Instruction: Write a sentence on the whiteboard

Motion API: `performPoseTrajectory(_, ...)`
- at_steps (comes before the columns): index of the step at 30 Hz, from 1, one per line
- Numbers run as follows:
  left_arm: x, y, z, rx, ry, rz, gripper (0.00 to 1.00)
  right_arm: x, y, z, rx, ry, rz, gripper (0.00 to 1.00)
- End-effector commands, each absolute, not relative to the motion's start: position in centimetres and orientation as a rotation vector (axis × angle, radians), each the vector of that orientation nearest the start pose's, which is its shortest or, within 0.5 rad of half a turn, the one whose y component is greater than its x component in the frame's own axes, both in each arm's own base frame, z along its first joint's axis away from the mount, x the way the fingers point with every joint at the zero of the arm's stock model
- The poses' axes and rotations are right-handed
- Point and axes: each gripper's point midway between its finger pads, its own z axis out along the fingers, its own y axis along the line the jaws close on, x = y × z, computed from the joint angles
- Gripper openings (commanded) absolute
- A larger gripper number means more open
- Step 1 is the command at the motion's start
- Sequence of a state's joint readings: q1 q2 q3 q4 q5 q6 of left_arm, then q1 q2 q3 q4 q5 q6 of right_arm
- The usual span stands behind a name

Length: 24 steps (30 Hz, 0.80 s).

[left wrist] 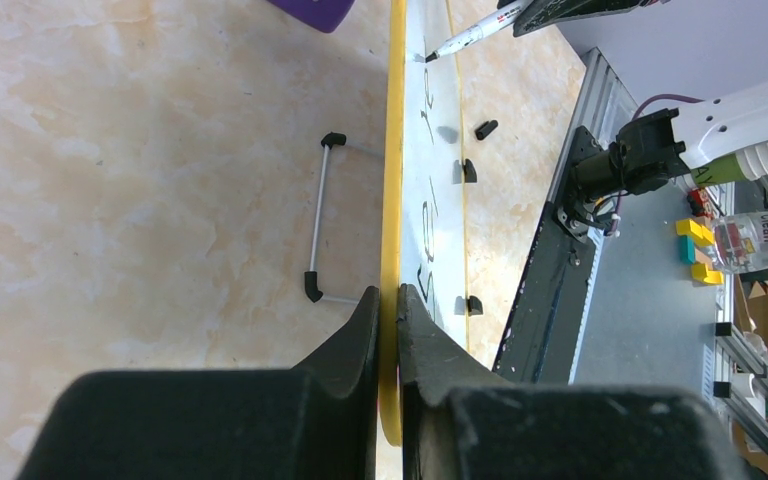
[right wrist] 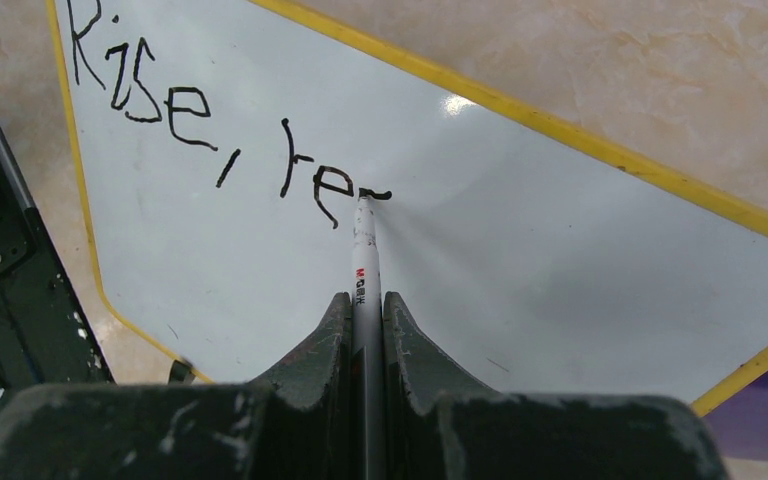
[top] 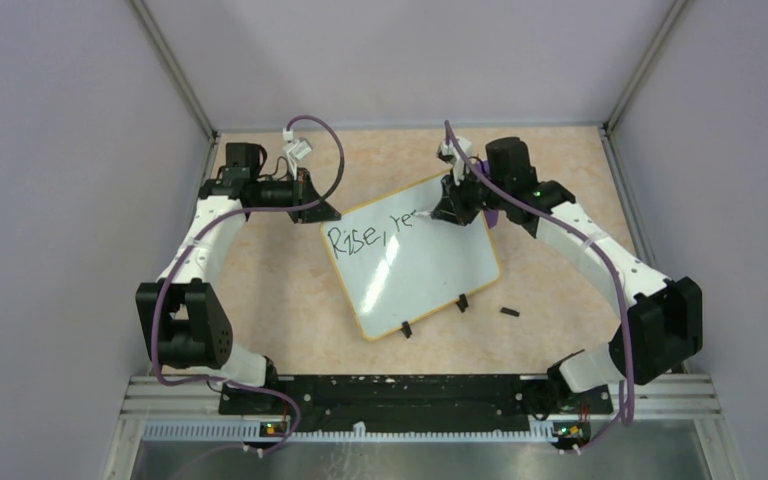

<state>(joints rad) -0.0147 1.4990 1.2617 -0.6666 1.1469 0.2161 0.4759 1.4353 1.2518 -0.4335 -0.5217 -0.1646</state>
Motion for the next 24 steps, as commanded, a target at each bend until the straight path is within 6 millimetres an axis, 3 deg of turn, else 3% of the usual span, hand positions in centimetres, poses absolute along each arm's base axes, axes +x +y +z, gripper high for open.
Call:
performPoseTrajectory(1,31.0,-16.4,22.3,0.710,2.049,-1.276,0.00,31.9,25.6,22.5,-0.979,1.932,0.712,0.00)
performPoseTrajectory(13,30.9,-16.4,22.3,0.710,2.048,-1.273,0.00,30.8,24.4,22.1,-0.971,1.943,0.687,0.00)
performPoseTrajectory(24,30.9,-16.4,22.4,0.709,2.050,-1.272,0.00,33.1,24.0,24.1,-0.921,1.908,0.652,0.00)
